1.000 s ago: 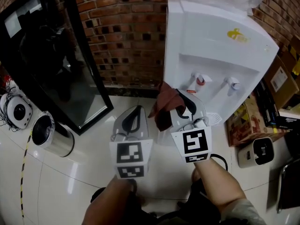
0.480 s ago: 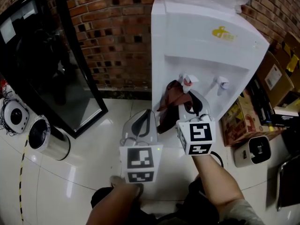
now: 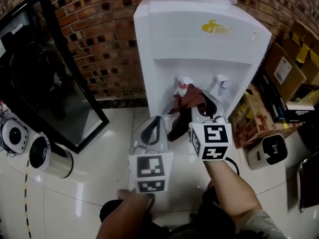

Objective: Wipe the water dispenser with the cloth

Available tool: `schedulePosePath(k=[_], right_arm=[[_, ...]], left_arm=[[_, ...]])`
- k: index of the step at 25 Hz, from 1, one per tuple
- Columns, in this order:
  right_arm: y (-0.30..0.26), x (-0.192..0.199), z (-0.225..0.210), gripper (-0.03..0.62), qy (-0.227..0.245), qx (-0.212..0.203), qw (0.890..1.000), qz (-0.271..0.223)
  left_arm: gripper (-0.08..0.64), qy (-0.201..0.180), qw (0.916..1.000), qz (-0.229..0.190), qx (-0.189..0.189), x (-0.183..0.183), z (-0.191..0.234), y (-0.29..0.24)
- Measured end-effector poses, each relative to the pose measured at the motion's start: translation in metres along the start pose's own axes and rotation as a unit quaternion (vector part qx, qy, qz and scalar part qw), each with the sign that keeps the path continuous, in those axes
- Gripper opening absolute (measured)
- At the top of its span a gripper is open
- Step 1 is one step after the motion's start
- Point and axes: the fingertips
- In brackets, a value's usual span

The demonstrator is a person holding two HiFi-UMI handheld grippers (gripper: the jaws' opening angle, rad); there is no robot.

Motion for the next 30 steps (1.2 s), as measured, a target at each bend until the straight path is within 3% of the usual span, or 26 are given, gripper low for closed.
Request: schedulePosePath(k=[10, 18, 30], right_arm=[[0.022, 0.005, -0.06, 0.075, -0.002, 0.062, 0.997, 0.035], [0.036, -0.002, -0.081, 0.075, 0.002, 0.079, 0.996, 0.037], [0.082, -0.012, -0.135, 0.075, 0.058, 0.122, 0.99, 0.028]], left_arm=[[0.0, 0.019, 0.9991, -0.006, 0.036, 0.0, -0.051, -0.018], [0.0, 0.011, 0.9991, 0.005, 0.041, 0.012, -0.069, -0.027], [0.0, 0.043, 0.9955, -0.018, 0.083, -0.003, -0.127, -0.04]])
Point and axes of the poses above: the fingertips, and each gripper's own axes: y backward along the fingers, z to its left, x out of its underside, and after that the axes turned 6 degrees about -z, right-handed
